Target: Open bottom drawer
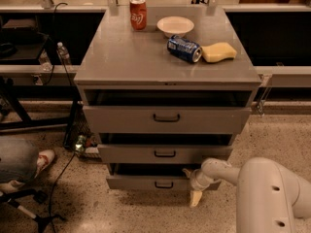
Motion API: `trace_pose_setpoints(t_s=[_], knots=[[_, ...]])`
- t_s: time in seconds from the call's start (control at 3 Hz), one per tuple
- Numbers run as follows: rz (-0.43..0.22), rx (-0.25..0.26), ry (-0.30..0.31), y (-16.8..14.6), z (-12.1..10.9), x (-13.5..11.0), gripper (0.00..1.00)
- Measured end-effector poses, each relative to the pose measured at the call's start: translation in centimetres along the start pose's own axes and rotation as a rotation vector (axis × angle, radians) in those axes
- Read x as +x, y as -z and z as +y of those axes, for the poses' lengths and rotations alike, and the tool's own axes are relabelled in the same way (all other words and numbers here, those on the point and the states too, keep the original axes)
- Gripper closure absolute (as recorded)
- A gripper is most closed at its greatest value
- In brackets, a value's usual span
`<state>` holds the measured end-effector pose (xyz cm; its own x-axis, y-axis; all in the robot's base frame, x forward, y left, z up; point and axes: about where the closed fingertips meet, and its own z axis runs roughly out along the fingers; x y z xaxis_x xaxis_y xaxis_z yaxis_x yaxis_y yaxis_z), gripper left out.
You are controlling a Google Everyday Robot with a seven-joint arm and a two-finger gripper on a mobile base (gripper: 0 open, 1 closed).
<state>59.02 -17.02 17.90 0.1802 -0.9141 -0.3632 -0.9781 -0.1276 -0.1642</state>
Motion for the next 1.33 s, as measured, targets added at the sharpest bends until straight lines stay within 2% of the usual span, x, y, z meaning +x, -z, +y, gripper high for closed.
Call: trace_pose_setpoints(t_s=[0.33, 1.0, 1.33], knots=[[-0.001, -0.012, -0.014, -1.1, -0.4, 0.5, 0.18], [0.027, -0.032, -0.068, -1.1, 0.8, 2.8, 0.64], [0.027, -0.032, -0.068, -1.1, 0.8, 2.8, 0.87]])
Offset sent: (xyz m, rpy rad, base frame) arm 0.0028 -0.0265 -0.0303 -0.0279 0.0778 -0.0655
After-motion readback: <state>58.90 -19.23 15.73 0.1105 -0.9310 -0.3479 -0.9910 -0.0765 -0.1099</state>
